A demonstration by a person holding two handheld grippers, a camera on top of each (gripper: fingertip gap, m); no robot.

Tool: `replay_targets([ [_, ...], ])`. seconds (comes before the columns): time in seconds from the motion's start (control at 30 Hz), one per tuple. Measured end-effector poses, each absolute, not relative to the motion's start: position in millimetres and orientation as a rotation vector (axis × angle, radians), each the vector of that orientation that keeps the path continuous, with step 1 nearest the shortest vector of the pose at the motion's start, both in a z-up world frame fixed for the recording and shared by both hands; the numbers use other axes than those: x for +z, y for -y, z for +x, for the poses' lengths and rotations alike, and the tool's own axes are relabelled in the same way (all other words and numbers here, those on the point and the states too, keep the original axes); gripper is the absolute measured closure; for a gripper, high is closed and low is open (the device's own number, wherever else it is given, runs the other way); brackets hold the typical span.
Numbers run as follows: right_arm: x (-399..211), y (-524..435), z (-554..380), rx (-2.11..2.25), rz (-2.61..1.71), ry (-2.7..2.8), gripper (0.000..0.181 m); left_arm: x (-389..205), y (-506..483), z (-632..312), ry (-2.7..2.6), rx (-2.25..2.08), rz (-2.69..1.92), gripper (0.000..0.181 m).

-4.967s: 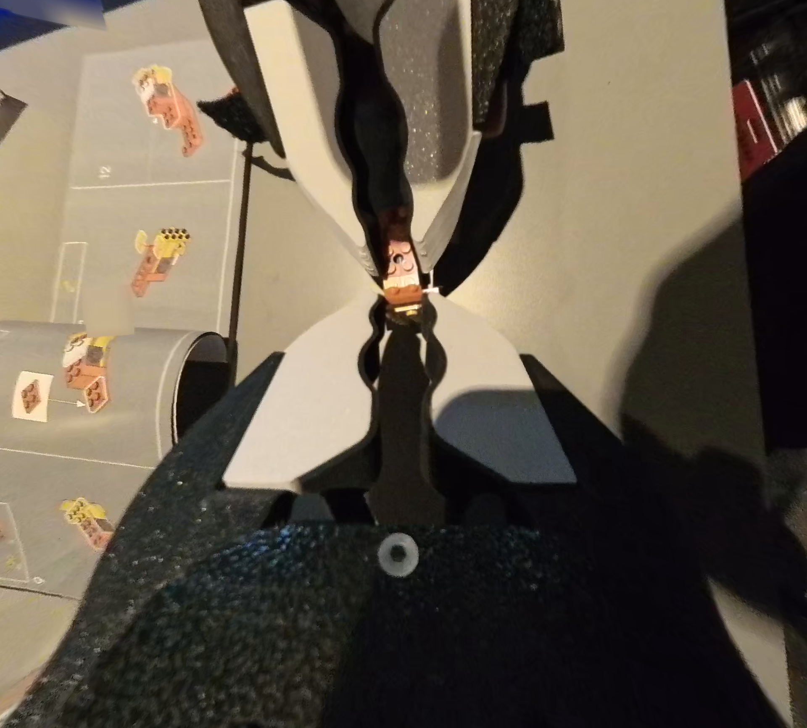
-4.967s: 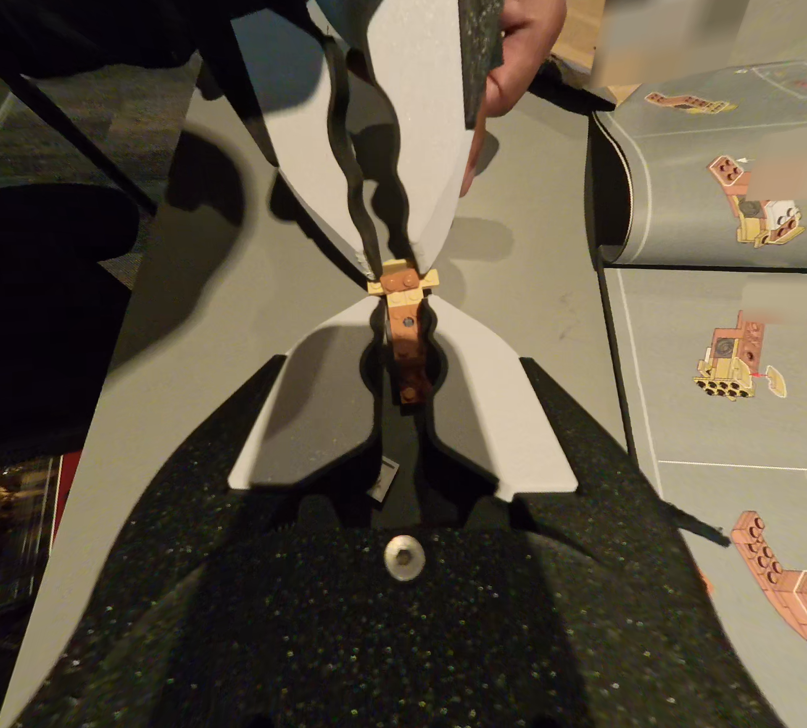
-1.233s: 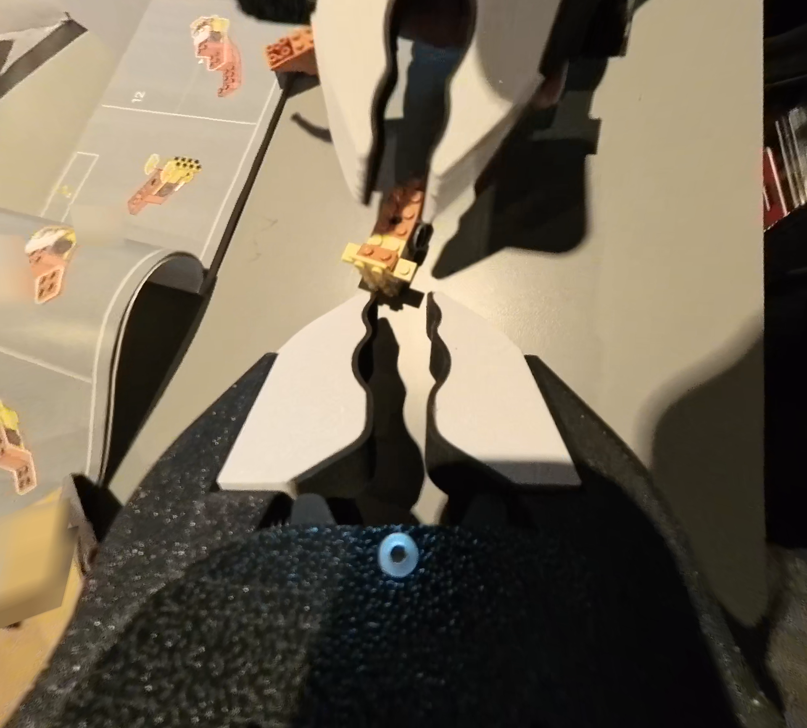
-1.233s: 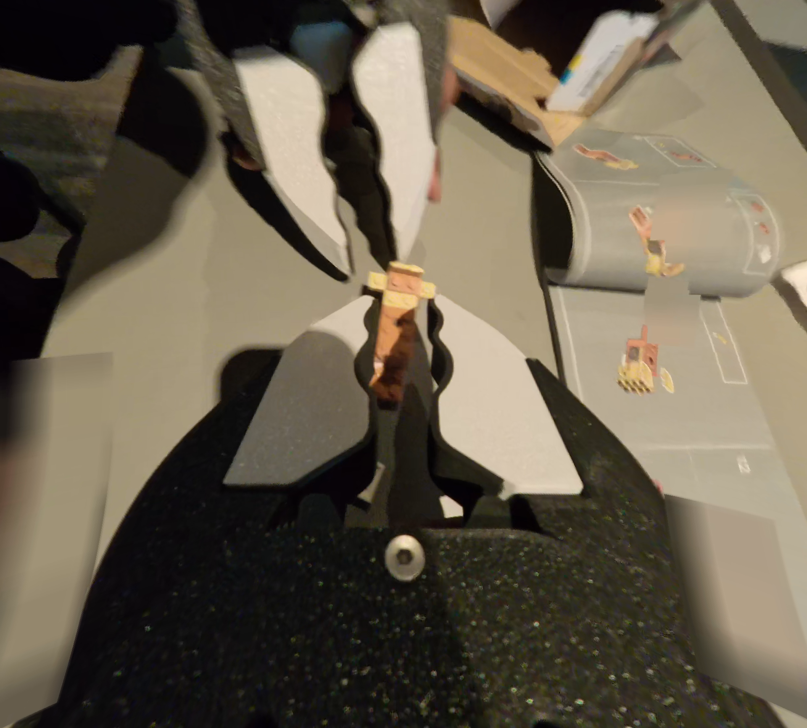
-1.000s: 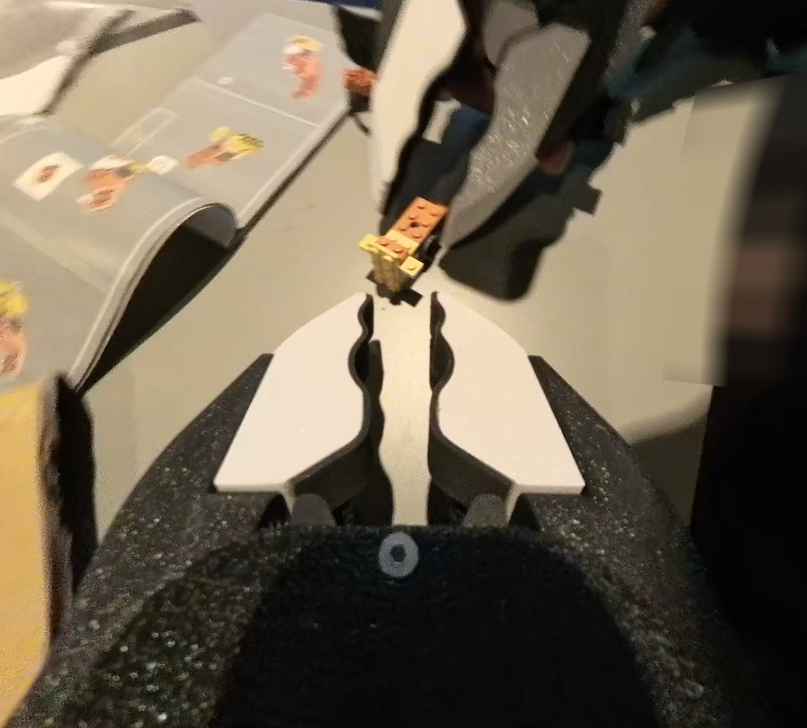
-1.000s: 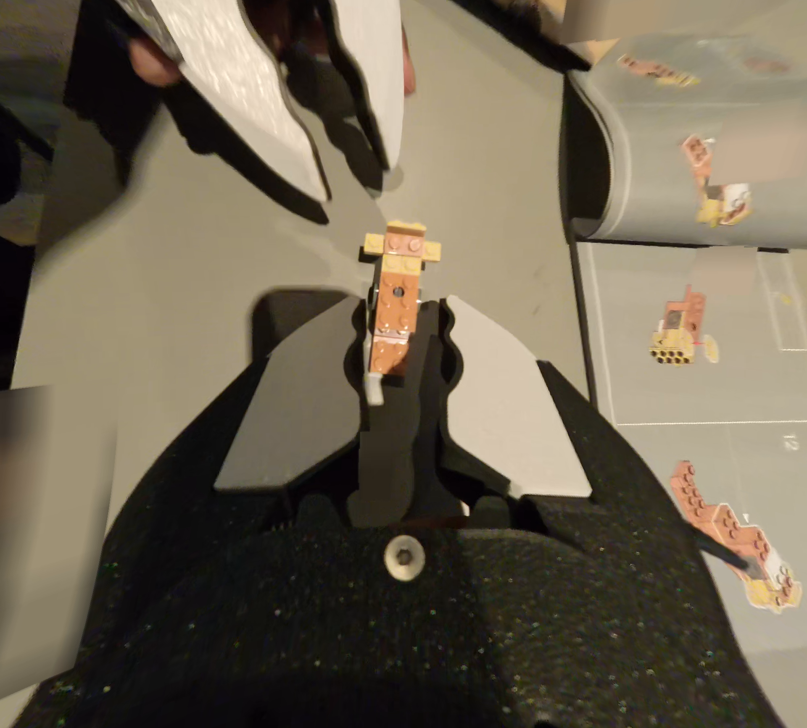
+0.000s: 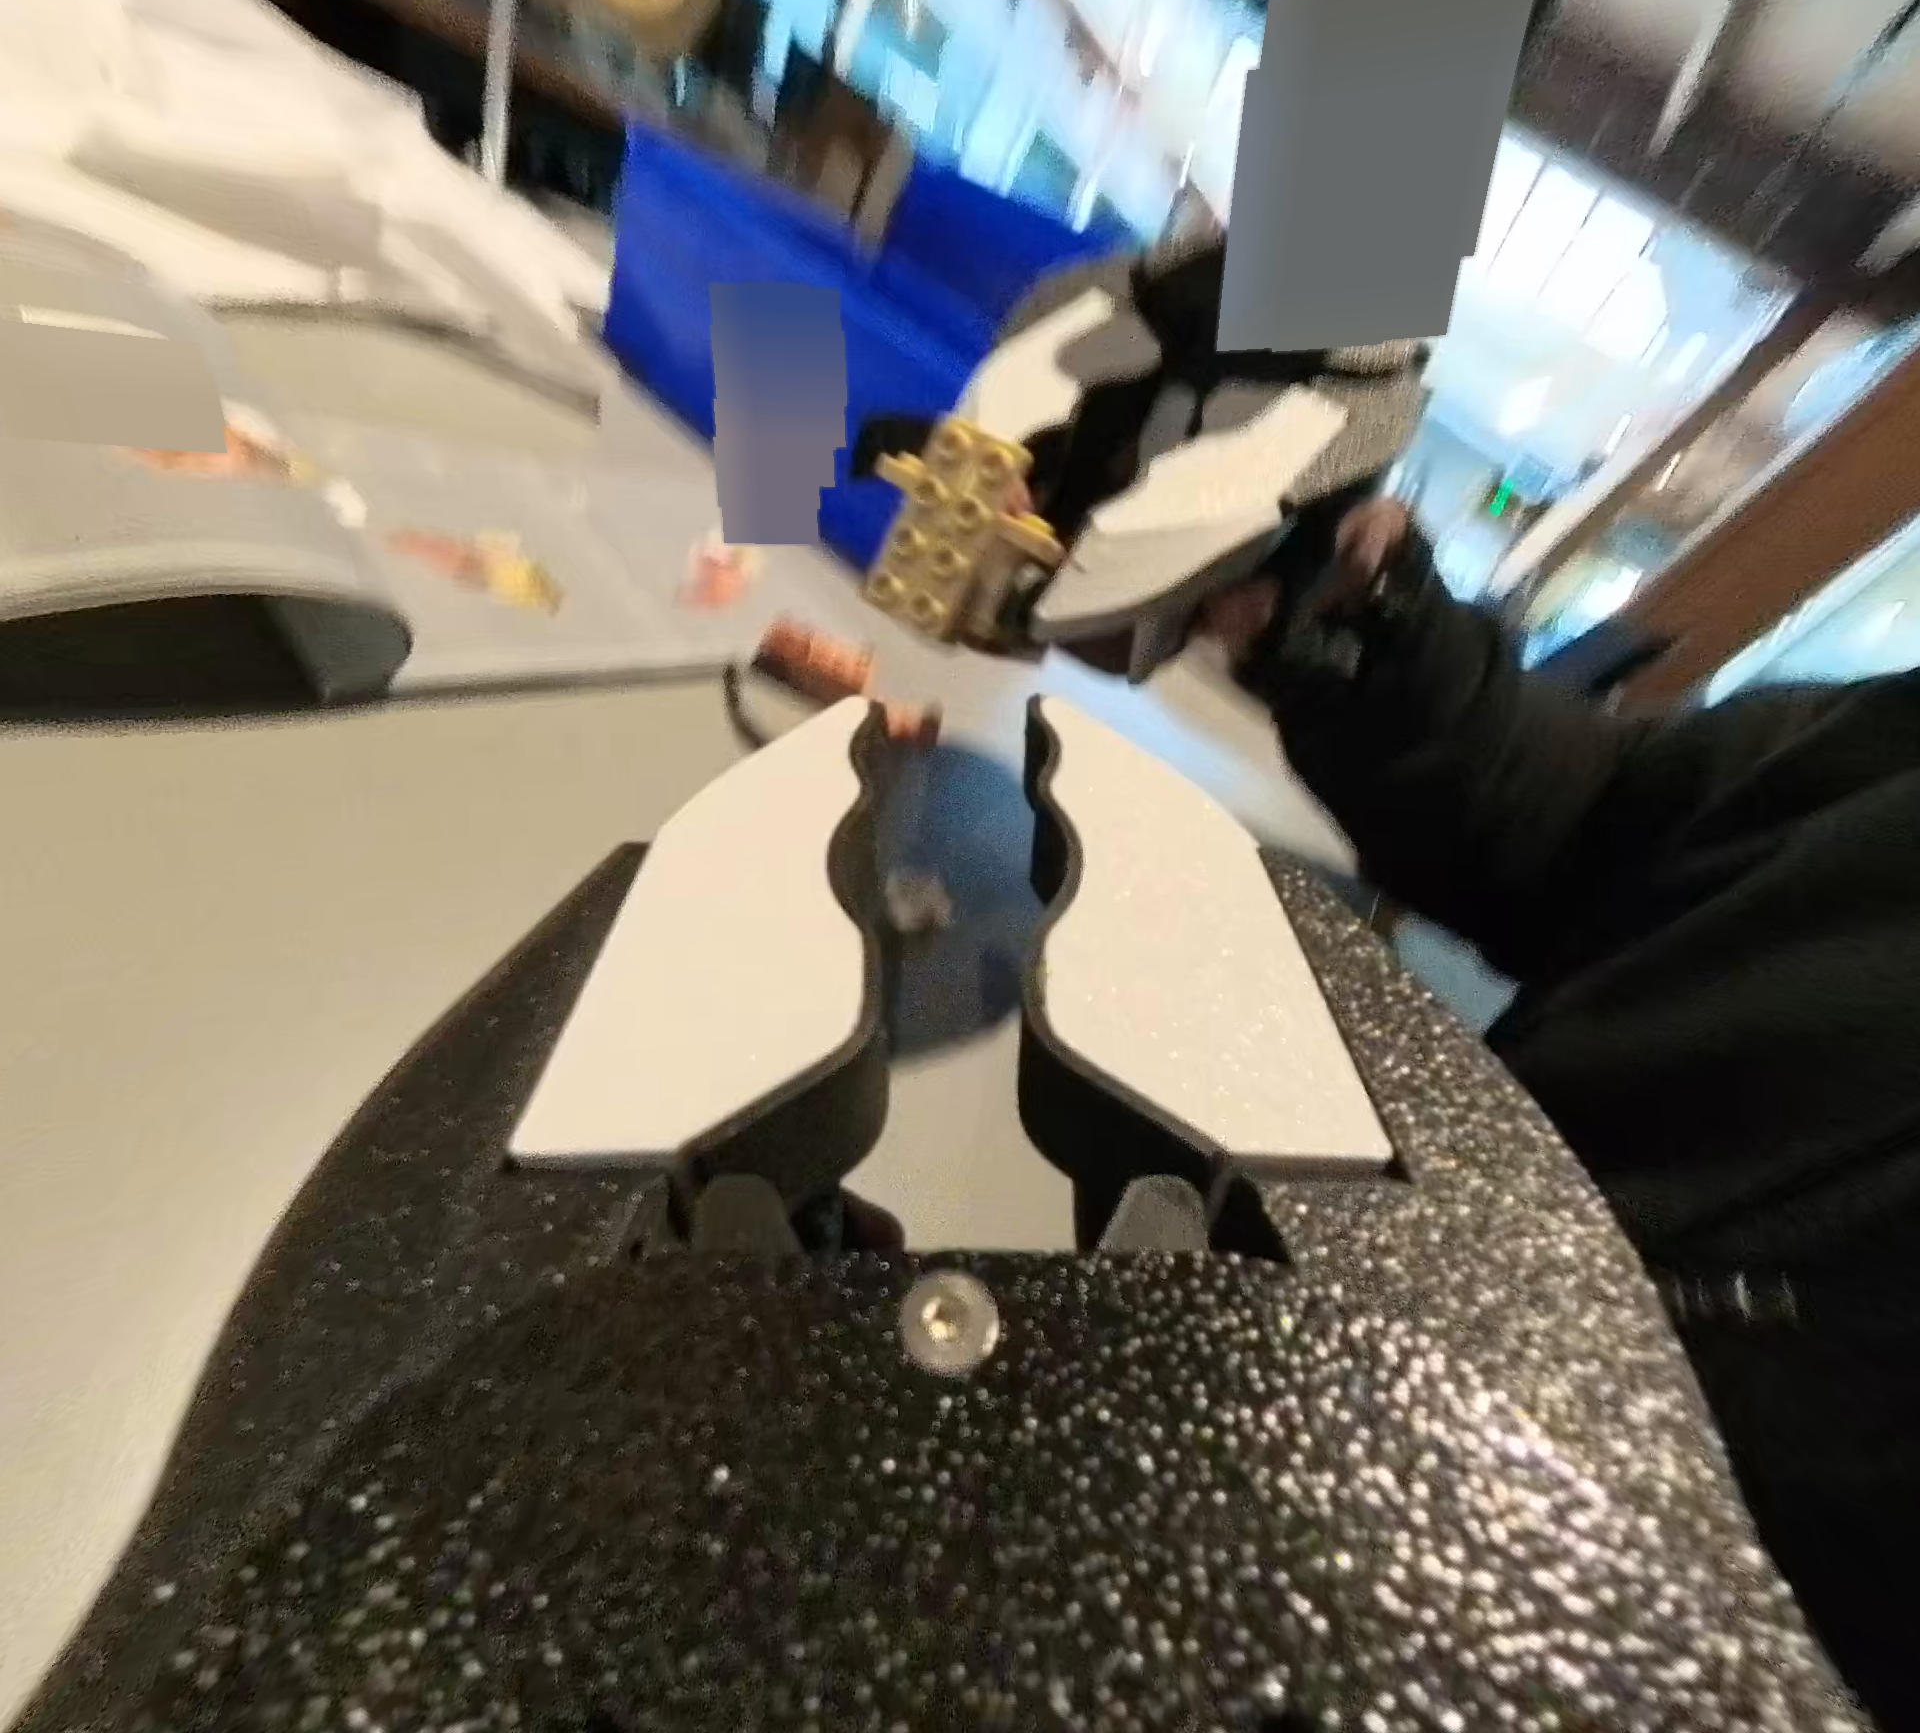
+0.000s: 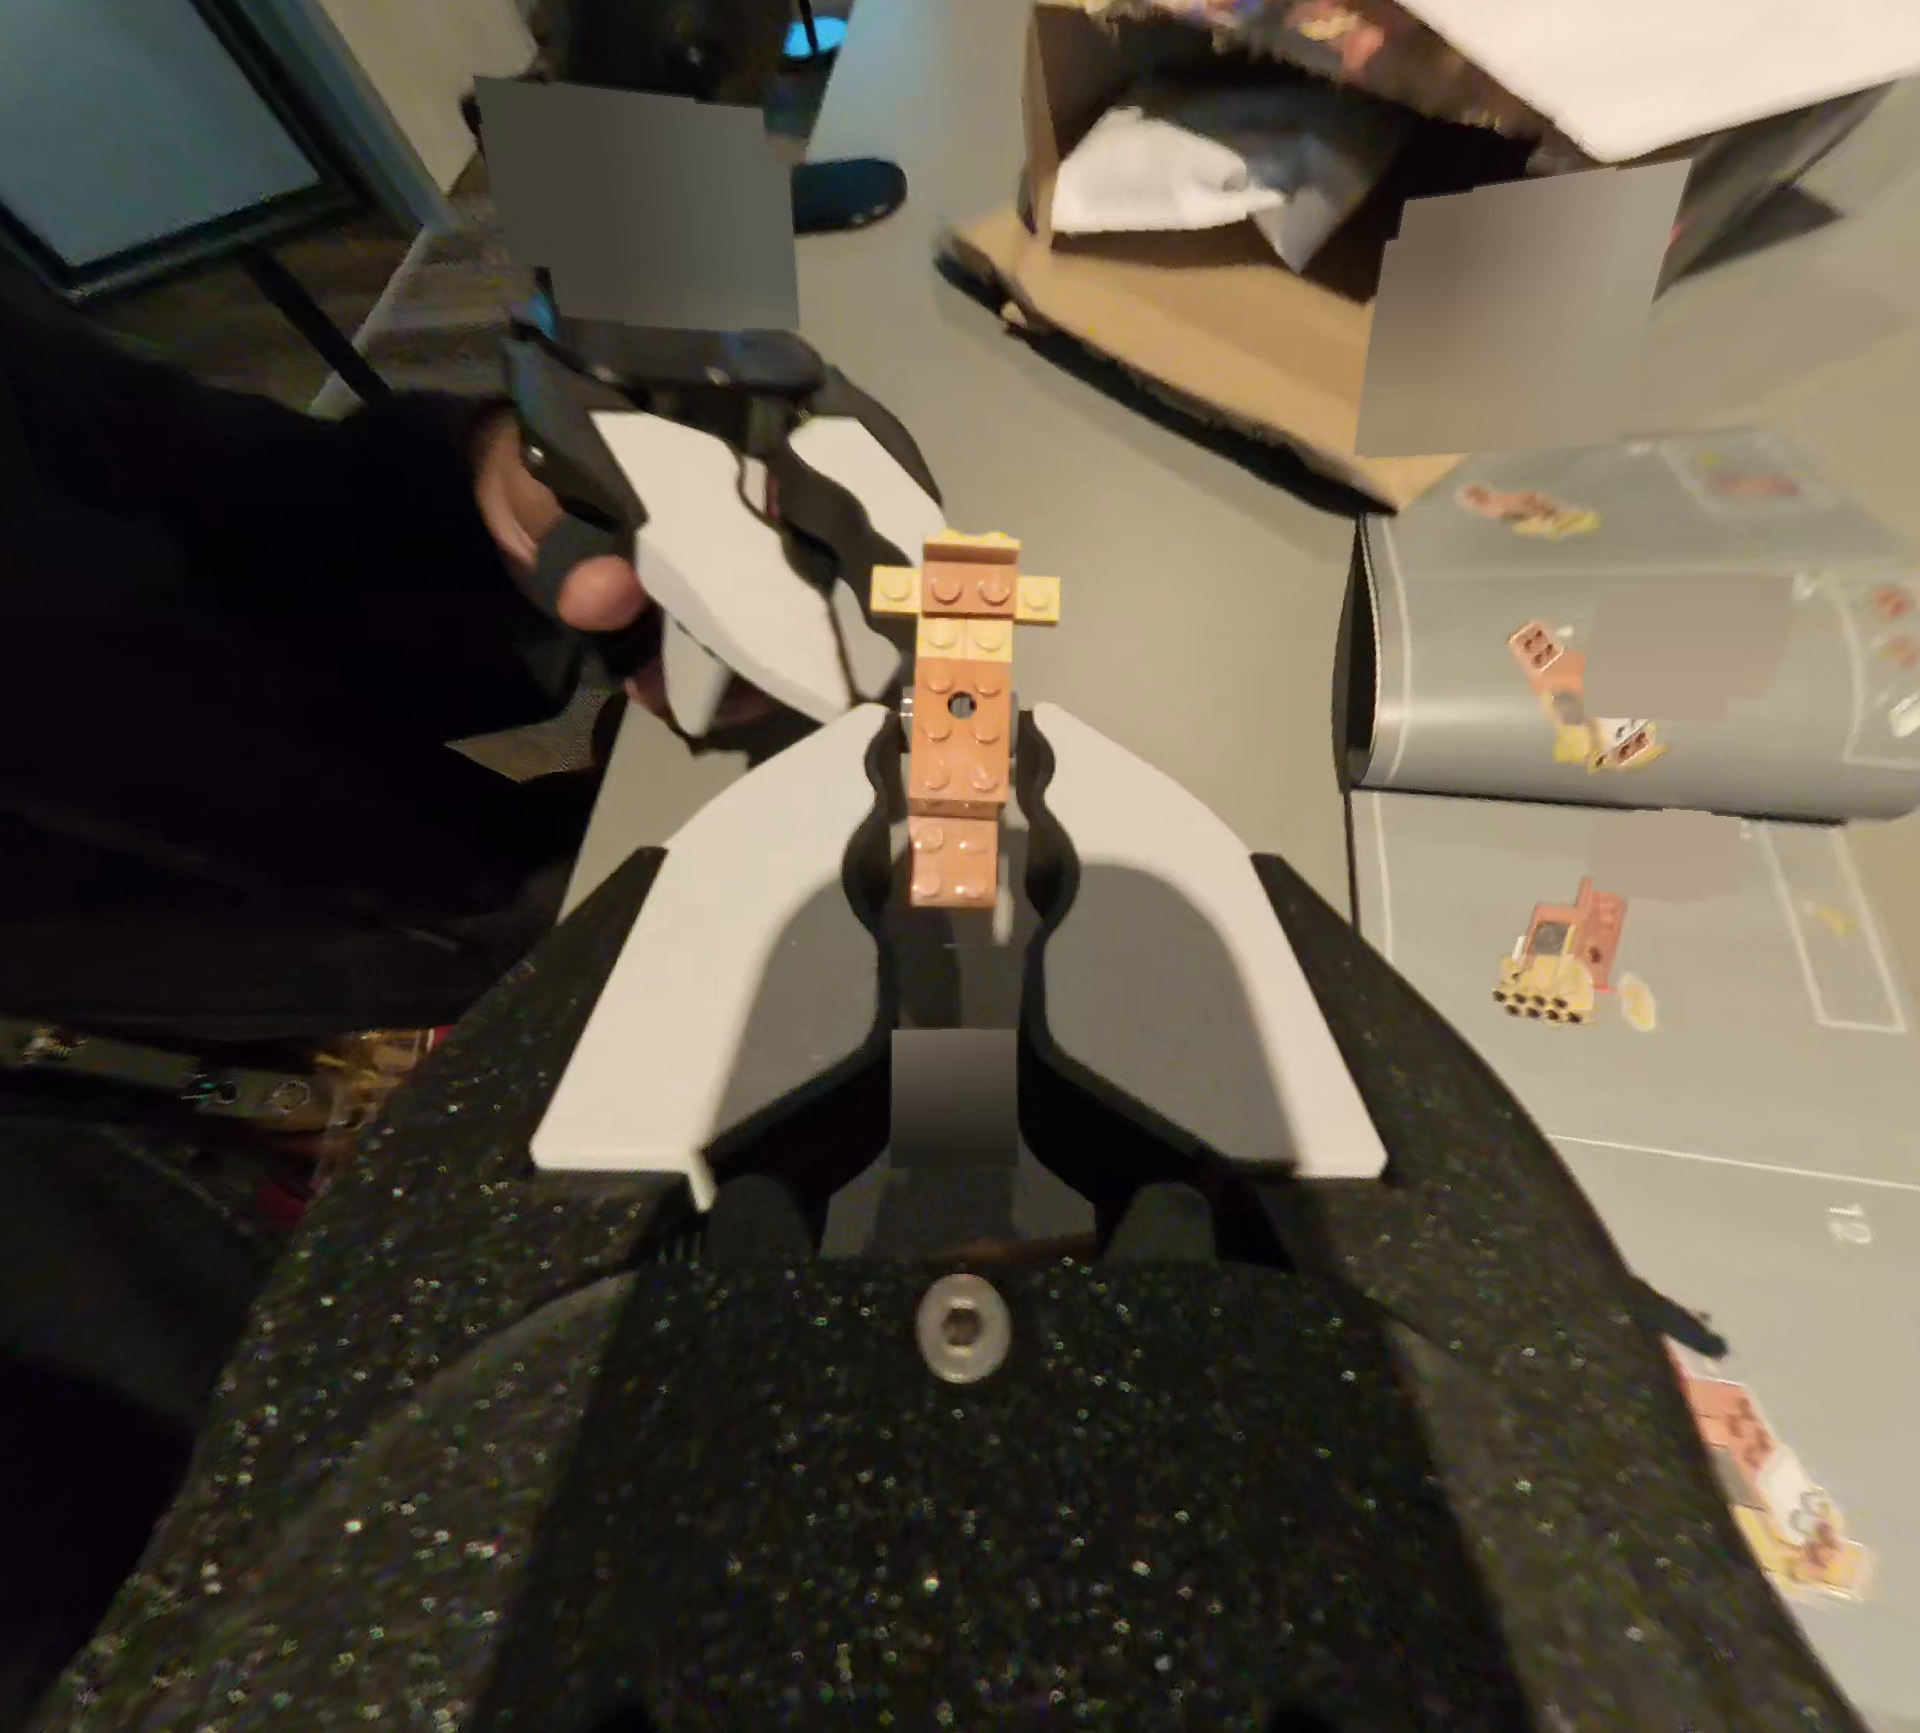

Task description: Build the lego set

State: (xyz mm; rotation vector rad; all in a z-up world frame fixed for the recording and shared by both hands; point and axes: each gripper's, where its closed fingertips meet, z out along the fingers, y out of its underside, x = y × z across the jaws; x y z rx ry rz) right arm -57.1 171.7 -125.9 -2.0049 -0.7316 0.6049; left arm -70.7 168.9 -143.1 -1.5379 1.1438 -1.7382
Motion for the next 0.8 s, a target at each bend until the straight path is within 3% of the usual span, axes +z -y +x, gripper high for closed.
replay_targets([
  [0.43,-107,-153,-67,0.628,-1.969,0.836,0.161,-107,-149,-64,-1.061,-1.898,-1.234,0.161],
  [0.8,-108,-144,-73,0.644,-1.982,0.932,0.16,-114,-148,-72,-1.321,-1.721,-1.131,0.157],
])
